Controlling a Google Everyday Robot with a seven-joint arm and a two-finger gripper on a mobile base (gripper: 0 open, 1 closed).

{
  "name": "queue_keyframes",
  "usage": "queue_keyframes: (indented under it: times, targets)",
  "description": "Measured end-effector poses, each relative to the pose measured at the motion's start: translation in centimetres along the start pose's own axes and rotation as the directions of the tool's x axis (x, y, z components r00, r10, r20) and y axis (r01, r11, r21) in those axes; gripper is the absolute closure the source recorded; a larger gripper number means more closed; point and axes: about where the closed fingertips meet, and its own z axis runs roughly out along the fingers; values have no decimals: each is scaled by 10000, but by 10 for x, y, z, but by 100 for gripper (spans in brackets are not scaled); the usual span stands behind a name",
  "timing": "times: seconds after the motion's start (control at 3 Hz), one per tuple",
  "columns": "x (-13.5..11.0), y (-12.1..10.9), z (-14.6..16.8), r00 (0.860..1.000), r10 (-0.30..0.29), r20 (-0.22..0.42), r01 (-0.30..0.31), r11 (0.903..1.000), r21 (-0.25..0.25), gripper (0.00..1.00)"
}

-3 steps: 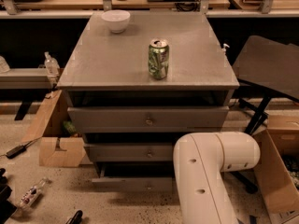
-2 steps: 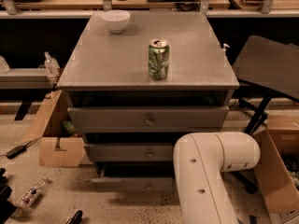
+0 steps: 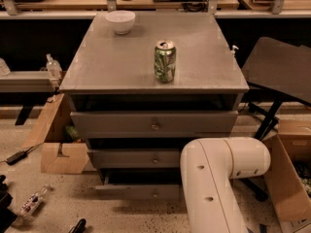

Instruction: Open bottom drawer

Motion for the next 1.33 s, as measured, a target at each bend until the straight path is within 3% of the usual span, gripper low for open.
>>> queue_keyframes:
  times: [1.33]
  targets:
    - [0,2,1,10000,-1,6,1,10000,-29,4]
